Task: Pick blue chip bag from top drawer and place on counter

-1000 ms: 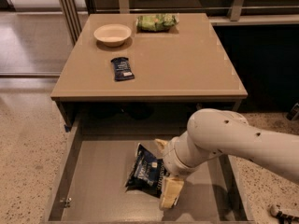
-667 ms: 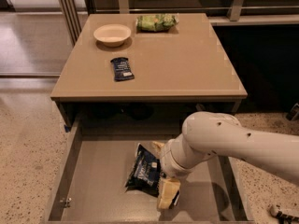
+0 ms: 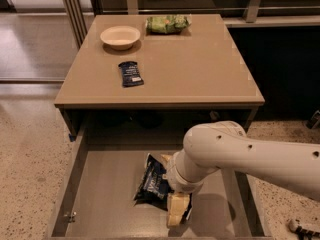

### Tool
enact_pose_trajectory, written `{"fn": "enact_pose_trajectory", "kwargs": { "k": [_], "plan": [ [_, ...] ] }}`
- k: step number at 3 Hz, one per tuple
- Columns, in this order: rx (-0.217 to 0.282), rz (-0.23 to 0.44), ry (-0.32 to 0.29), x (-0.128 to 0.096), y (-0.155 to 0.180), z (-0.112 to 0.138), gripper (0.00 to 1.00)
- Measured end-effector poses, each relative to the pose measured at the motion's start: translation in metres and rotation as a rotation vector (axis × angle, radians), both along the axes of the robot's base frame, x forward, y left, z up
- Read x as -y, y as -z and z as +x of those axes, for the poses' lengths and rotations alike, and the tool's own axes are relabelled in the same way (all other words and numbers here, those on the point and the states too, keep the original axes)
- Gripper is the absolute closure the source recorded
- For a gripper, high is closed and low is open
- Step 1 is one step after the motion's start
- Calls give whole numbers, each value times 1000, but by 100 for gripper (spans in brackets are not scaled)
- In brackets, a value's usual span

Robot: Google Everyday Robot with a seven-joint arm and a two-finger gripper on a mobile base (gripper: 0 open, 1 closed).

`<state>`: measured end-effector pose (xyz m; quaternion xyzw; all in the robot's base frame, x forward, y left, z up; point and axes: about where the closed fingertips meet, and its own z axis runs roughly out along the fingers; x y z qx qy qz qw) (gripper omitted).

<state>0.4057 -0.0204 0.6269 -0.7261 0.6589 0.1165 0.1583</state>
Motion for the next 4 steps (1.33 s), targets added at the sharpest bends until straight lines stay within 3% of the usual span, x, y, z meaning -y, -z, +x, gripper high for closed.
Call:
{"fn": "enact_pose_trajectory", "kwargs": {
  "k": [2,4],
  "plan": [
    [-13,-14,16,4,18,-1,4],
    [-13,-14,16,4,18,-1,50]
  ]
}}
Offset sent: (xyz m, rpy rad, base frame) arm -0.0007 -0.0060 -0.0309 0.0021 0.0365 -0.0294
